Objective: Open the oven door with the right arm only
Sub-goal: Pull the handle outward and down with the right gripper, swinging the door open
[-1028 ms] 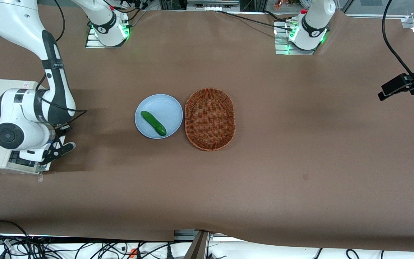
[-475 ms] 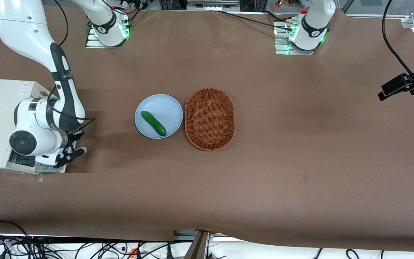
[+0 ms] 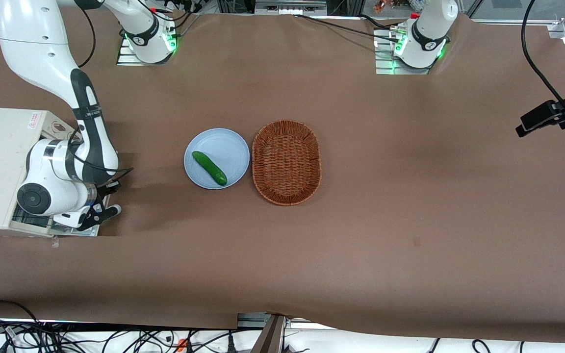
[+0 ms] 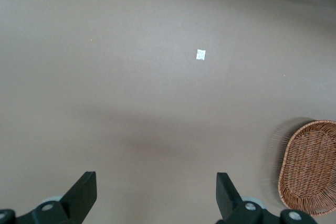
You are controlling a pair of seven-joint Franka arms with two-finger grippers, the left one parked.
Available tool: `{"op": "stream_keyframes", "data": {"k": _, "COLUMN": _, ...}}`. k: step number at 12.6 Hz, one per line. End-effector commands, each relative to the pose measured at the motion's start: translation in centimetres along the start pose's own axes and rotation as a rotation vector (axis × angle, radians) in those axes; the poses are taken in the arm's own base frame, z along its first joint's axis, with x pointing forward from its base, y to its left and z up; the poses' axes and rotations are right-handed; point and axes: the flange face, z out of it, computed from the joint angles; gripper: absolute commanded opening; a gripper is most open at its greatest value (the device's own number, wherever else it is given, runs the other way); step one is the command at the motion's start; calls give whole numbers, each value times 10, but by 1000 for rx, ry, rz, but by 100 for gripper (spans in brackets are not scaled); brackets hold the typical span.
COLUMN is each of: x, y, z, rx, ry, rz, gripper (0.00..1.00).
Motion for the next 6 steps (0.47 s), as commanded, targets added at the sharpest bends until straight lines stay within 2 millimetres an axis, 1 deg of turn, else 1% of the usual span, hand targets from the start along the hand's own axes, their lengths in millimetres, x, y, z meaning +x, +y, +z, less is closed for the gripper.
{"op": "stream_keyframes", "data": {"k": 1, "x": -17, "y": 14, "z": 13, "rx": 51, "ry": -51, "rz": 37, "gripper": 0}}
{"op": "stream_keyframes", "data": {"k": 2, "x": -16, "y": 13, "z": 14, "rx": 60, "ry": -51, "rz": 62, "gripper": 0}}
{"op": "stream_keyframes", "data": {"k": 4, "x": -9, "y": -5, "z": 16, "rx": 103, "ry": -49, "rz": 117, "gripper": 0}}
{"op": "stream_keyframes", "data": {"k": 5, "x": -7, "y": -8, "z": 15, "rx": 119, "ry": -49, "rz": 144, "gripper": 0}}
{"op": "stream_keyframes", "data": {"k": 6, "x": -4, "y": -15, "z": 15, "rx": 144, "ry": -46, "rz": 166, "gripper": 0}}
